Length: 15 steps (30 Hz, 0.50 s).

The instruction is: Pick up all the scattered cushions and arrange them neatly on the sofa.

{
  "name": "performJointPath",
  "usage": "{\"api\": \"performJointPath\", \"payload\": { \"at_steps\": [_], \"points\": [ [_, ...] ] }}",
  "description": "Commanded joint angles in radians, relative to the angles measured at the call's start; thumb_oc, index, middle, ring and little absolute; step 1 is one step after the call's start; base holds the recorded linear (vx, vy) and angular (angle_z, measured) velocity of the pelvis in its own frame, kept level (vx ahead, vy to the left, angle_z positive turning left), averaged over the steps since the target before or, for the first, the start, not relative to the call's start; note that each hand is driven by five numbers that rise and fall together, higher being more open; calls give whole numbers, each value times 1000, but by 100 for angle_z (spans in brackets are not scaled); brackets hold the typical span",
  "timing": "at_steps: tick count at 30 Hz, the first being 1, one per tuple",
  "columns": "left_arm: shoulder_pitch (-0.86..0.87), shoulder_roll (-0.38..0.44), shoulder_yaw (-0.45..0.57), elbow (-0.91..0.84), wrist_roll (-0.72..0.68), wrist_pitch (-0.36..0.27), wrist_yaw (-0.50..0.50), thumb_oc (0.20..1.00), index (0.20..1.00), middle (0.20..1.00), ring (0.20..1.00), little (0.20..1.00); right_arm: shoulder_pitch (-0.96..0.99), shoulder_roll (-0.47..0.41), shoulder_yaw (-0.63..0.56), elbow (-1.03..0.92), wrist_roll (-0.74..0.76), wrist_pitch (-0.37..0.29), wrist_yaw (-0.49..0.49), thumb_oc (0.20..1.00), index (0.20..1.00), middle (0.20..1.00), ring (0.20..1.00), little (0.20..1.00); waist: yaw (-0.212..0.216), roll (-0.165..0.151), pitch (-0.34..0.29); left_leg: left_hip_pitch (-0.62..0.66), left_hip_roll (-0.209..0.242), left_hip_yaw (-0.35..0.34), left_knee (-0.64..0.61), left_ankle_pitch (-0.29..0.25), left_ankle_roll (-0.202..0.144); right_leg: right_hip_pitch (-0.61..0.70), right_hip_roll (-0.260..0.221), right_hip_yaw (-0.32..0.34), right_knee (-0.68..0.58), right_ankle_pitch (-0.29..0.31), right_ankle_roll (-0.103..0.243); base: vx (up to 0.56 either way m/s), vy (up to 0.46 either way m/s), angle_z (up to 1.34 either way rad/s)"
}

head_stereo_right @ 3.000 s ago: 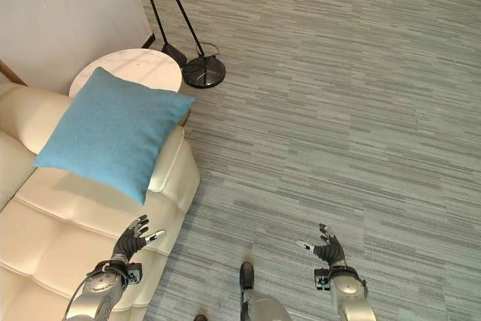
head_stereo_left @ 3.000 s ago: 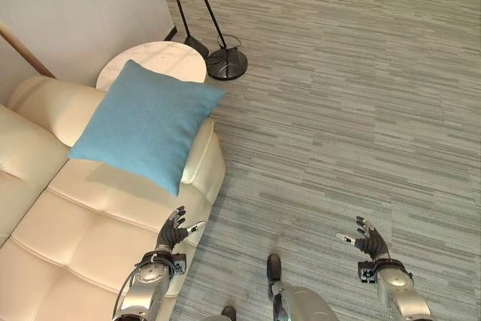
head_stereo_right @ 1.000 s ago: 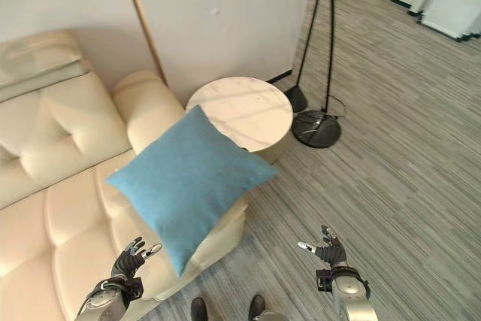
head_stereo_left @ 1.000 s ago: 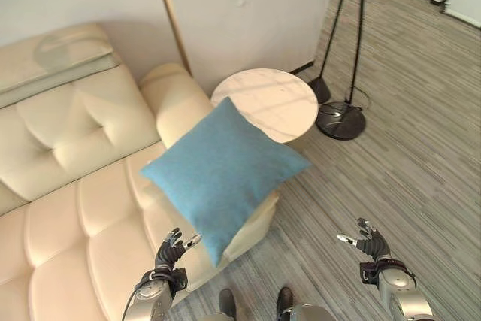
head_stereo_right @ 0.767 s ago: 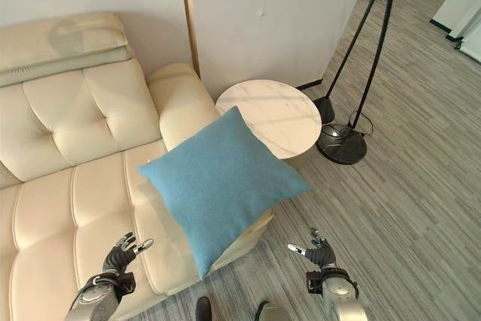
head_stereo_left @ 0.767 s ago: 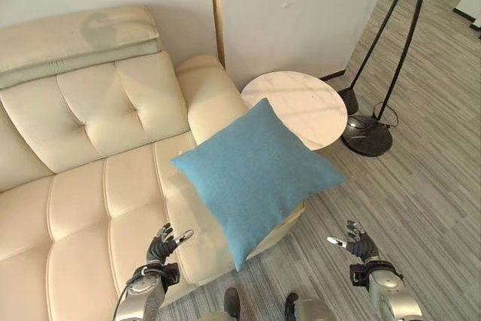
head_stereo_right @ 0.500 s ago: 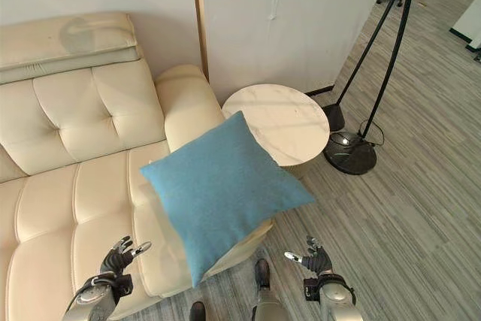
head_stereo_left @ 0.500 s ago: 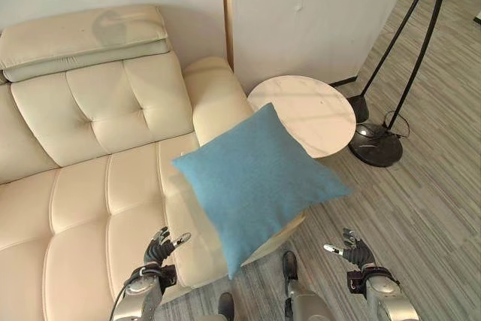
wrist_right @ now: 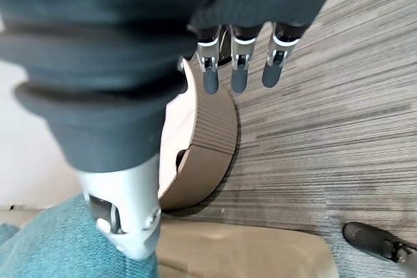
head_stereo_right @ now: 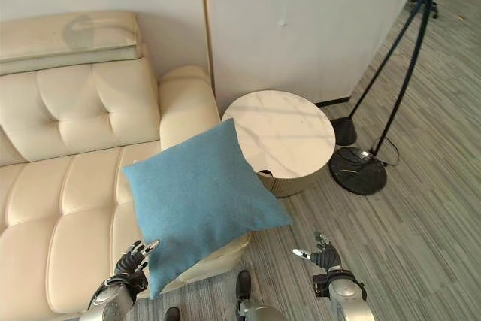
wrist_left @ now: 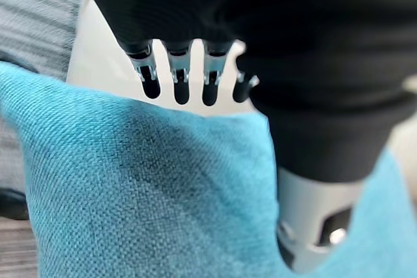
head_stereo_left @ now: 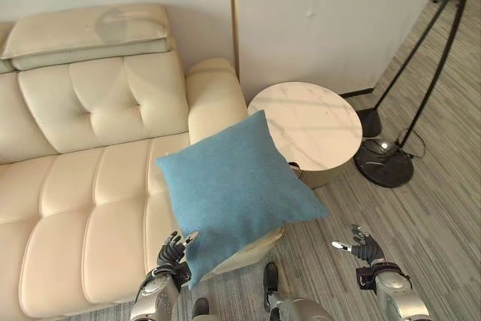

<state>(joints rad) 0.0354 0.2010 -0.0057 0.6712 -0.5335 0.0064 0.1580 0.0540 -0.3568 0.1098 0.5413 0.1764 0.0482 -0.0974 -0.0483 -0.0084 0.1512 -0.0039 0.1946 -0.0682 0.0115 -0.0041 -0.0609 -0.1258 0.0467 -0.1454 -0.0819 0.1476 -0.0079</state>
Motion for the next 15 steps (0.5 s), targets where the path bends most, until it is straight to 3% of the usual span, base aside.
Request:
{"api": "performJointPath", "payload": {
  "at_steps": [1,3,5,8,13,15],
  "points": [
    [-13,46,-16,-29,-30,-44,-1,1000,1000,1000,1000,1000,22,-3,1,-41,12,-38,-7,1000,1000,1000,1000,1000,-18,-44,-6,-32,-52,91,15,9,-31,78,-120,42,105,-239,74,17,-8,27],
    [-19,47,-26,-18,-3,-36,3,1000,1000,1000,1000,1000,19,-11,-3,-20,11,-34,-22,1000,1000,1000,1000,1000,-14,-46,10,-101,-41,140,15,61,-32,91,-134,10,101,-241,76,-3,15,62],
    [-15,47,-19,-21,-14,-43,-6,1000,1000,1000,1000,1000,16,-7,-2,-24,6,-33,-20,1000,1000,1000,1000,1000,-11,-40,4,-91,-41,151,-19,49,-33,86,-129,10,104,-246,77,49,45,98],
    [7,40,-17,-20,-2,-35,-11,1000,1000,1000,1000,1000,22,-21,-3,-9,-66,-18,-33,1000,1000,1000,1000,1000,-9,-40,-20,-63,-55,155,-59,47,-27,103,-130,10,95,-244,89,129,93,-24],
    [5,52,-10,-15,3,-33,-11,1000,1000,1000,1000,1000,-21,-76,-4,27,-148,10,-52,1000,1000,1000,1000,1000,4,-58,-29,-34,-69,164,-82,43,-17,117,-142,16,89,-239,98,78,86,21],
    [-14,75,-2,-5,8,-34,-13,1000,1000,1000,1000,1000,-82,-148,-9,29,-194,32,-55,1000,1000,1000,1000,1000,14,-77,-34,-27,-81,164,-89,33,-10,118,-151,18,82,-232,106,70,91,-16]
  ]
}}
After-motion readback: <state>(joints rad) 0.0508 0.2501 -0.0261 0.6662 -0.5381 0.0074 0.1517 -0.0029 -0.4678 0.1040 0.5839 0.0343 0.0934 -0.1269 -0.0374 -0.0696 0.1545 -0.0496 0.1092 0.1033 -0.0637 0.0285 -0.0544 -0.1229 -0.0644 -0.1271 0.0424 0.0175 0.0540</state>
